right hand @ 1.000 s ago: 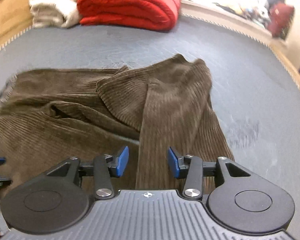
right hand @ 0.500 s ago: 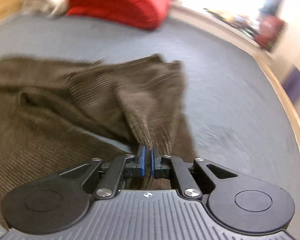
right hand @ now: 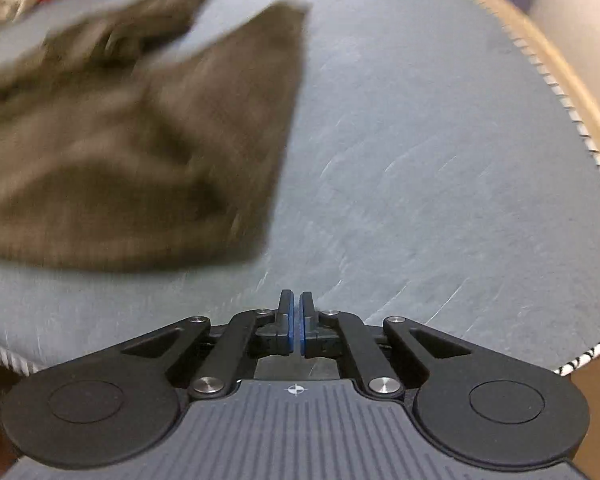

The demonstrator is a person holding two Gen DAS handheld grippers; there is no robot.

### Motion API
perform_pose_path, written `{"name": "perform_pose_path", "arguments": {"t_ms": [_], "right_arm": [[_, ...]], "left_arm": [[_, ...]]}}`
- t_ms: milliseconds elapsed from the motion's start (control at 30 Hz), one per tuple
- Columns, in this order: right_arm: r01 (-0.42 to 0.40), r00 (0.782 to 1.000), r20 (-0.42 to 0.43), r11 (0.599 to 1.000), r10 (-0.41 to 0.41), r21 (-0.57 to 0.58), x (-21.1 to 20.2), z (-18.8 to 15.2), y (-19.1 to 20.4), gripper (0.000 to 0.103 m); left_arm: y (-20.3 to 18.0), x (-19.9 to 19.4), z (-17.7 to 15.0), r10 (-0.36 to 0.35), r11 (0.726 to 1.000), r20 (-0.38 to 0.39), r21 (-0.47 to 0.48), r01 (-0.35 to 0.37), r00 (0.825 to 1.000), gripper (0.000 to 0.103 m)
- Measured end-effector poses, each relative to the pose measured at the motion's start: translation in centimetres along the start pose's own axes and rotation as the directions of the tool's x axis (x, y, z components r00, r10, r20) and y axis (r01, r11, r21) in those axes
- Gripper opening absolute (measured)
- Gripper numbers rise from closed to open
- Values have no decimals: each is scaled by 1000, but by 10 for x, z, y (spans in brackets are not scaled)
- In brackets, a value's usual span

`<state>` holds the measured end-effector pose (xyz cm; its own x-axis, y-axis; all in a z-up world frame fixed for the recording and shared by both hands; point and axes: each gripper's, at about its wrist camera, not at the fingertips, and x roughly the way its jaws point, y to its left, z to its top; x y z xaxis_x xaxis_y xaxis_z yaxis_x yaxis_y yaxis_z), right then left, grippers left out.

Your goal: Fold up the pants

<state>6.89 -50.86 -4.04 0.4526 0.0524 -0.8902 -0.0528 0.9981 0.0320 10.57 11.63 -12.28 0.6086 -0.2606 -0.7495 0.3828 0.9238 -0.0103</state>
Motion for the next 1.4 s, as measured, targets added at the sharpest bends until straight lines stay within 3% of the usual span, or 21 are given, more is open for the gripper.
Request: {"name": "perform_pose_path", "arguments": {"t_ms": [67, 233, 267, 467, 600, 700, 800, 833, 867, 900, 1033, 1133, 1167, 1233, 1333, 1400], "right_arm": [[-3, 997, 80, 999, -2, 54, -12, 10, -4, 5], [3, 970, 243, 994, -28, 105, -21, 44, -1, 38], [-7, 968, 250, 996, -15, 86, -18, 51, 7, 40], [0, 975, 220, 983, 41, -183, 18, 76, 82, 46], [113, 979, 204, 907, -30, -407, 52, 92, 140, 49], [171, 976, 204, 847, -76, -503, 71, 100, 164, 49], [209, 975, 178, 806, -131, -553, 93, 107, 173, 45], [207, 976, 174, 809, -132, -551, 95, 108, 170, 35], [199, 977, 176, 824, -123, -531, 94, 111, 163, 26], [186, 978, 177, 845, -110, -501, 94, 114, 157, 10], [112, 962, 267, 969, -50, -221, 56, 123, 94, 7], [46, 927, 369, 996, -72, 79, 22, 110, 25, 7], [26, 917, 385, 981, -100, 193, 14, 99, -2, 7], [22, 920, 357, 929, -164, 369, 8, 74, -47, 7], [90, 956, 178, 806, -235, 585, 20, 28, -108, 7], [89, 981, 67, 725, -184, 683, 33, -4, -138, 7]], "left_arm": [[1, 0, 0, -4, 1000, 1, -3, 4, 1000, 73], [0, -1, -2, 5, 1000, 3, -9, -4, 1000, 73], [0, -2, -2, 6, 1000, 3, -12, -6, 1000, 73], [-1, -5, -4, 25, 999, 4, -36, -25, 1000, 73], [-3, -7, -6, 45, 997, 6, -57, -45, 999, 73], [-7, -11, -9, 61, 996, 1, -71, -61, 998, 73], [-10, -13, -11, 72, 994, -4, -81, -72, 997, 73], [-11, -14, -12, 75, 994, -4, -80, -75, 997, 73], [-12, -14, -12, 79, 994, -3, -80, -79, 997, 74], [-12, -13, -12, 80, 994, -4, -81, -80, 997, 74], [-13, -11, -12, 78, 993, 0, -88, -77, 997, 77], [-13, -9, -12, 79, 993, 3, -90, -78, 997, 79], [-13, -9, -12, 79, 993, 5, -91, -78, 997, 80], [-14, -6, -11, 78, 993, 6, -93, -77, 997, 81], [-15, -4, -9, 79, 992, 4, -97, -78, 997, 83], [-16, -3, -8, 84, 992, 1, -99, -83, 996, 83]]}}
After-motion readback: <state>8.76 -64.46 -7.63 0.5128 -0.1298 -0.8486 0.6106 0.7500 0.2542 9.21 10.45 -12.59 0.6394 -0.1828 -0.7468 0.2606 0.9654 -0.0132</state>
